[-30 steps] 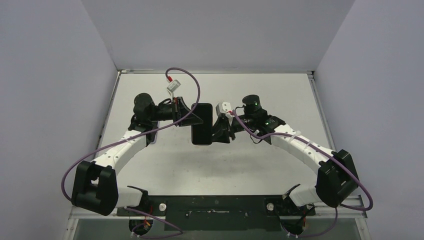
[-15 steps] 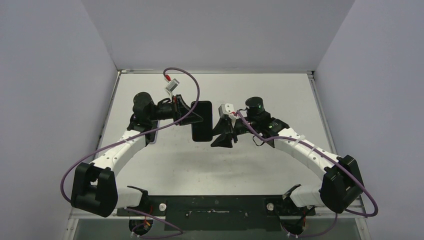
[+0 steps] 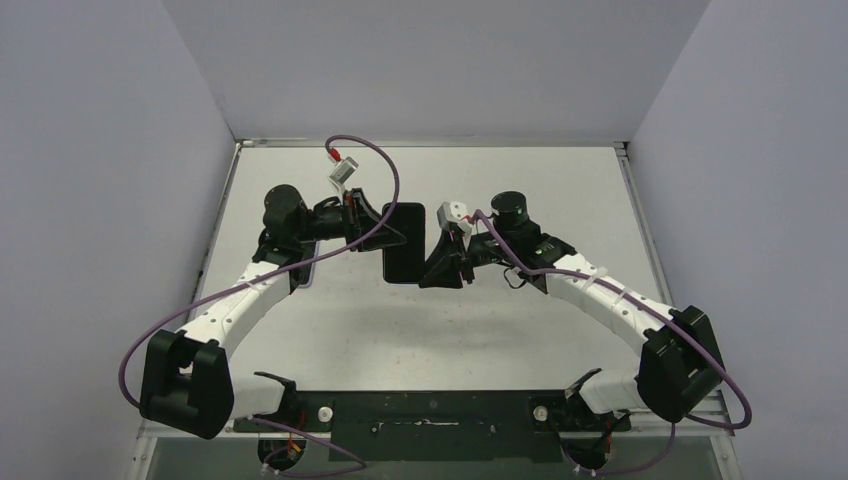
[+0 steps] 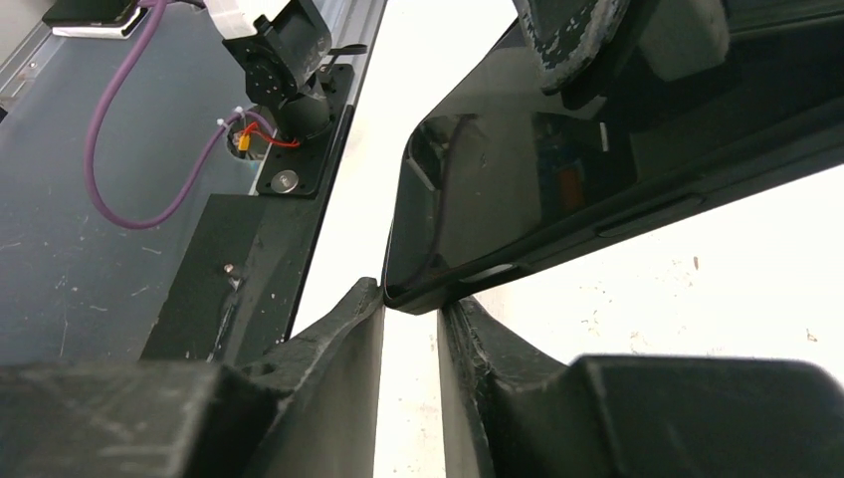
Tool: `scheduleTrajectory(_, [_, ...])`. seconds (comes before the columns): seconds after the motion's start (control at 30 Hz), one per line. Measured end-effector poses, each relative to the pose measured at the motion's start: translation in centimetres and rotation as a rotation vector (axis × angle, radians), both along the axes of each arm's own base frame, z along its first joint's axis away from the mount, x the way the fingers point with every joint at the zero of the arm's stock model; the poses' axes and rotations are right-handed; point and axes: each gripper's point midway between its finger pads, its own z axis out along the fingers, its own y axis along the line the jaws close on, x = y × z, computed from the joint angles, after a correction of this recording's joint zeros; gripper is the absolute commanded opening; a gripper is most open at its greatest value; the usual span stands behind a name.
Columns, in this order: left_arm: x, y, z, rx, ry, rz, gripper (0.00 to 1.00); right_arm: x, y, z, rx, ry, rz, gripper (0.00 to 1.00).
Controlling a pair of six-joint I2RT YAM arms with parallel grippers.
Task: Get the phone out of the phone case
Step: Remove the phone case from the phone.
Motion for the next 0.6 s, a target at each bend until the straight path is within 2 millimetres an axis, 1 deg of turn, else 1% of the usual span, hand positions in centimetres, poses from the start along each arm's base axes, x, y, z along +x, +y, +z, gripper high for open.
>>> scheduleTrajectory(0.13, [-0.2,-0.1,0.0,0.001,-0.007,-0.010,0.00,-0.2,0.0,-0.3,-0.004,0.013,0.012,0.02])
scheduleTrajectory(0.17, [-0.2,-0.1,0.0,0.001,-0.007,-0.010,0.00,-0.1,0.0,-0.3,-0.004,0.009,0.014,0.00])
scheduleTrajectory(0.37, [-0.3,-0.2,0.1,-0.002,0.007,-0.010,0.00,-0.1,0.0,-0.4,-0.004,-0.018,0.020,0.00])
scheduleTrajectory(0.6, [-0.3,-0.2,1.2,-0.035,0.008,-0.008,0.00,0.2,0.2,0.3,-0.005,-0.076,0.026,0.00])
